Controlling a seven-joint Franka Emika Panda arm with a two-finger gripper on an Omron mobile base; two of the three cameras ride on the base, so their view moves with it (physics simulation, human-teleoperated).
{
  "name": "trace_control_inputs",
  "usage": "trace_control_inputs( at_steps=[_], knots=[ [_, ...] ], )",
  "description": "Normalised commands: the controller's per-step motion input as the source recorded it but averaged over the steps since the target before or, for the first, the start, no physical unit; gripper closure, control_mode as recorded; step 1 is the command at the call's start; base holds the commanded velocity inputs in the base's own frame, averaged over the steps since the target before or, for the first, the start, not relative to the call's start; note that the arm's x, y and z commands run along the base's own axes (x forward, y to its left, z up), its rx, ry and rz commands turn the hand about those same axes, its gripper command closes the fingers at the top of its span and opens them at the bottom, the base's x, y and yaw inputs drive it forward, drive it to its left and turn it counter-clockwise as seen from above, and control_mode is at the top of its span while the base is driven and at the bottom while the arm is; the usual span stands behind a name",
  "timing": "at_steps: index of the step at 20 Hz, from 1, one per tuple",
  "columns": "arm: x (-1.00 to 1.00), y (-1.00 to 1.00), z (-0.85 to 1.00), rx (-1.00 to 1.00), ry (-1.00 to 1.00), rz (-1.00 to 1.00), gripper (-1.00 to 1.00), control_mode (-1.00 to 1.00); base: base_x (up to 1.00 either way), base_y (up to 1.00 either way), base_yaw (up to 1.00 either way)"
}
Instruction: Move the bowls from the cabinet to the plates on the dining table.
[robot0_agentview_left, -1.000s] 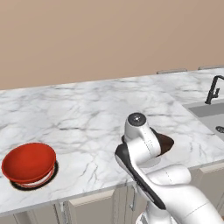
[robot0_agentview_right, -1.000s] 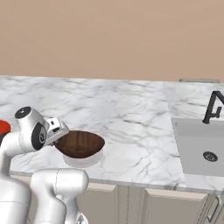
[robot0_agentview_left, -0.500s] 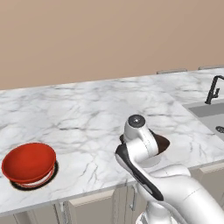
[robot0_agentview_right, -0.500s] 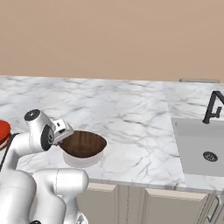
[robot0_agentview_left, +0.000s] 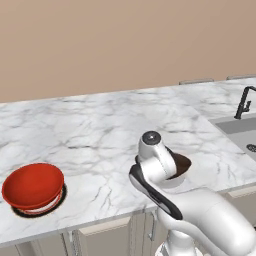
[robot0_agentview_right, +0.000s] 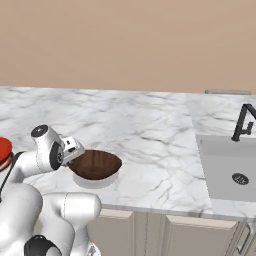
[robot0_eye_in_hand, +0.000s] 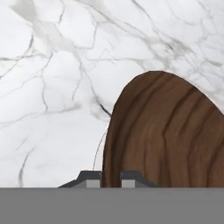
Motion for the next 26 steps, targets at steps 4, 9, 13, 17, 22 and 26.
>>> trace_control_inputs(
  at_steps=[4, 9, 13, 17, 22, 26],
  knots=[
    [0.02, 0.00, -0.37, 0.00, 0.00, 0.00, 1.00, -1.00, 0.00, 0.00, 0.00],
    [0.00, 0.00, -0.27, 0.00, 0.00, 0.00, 1.00, -1.00, 0.00, 0.00, 0.00],
    [0.00, 0.00, -0.08, 0.00, 0.00, 0.00, 1.00, -1.00, 0.00, 0.00, 0.00],
    [0.00, 0.00, 0.00, 0.00, 0.00, 0.00, 1.00, -1.00, 0.00, 0.00, 0.00],
    [0.00, 0.00, 0.00, 0.00, 0.00, 0.00, -1.00, -1.00, 0.00, 0.00, 0.00],
    [-0.06, 0.00, 0.00, 0.00, 0.00, -0.01, -1.00, -1.00, 0.00, 0.00, 0.00]
  ],
)
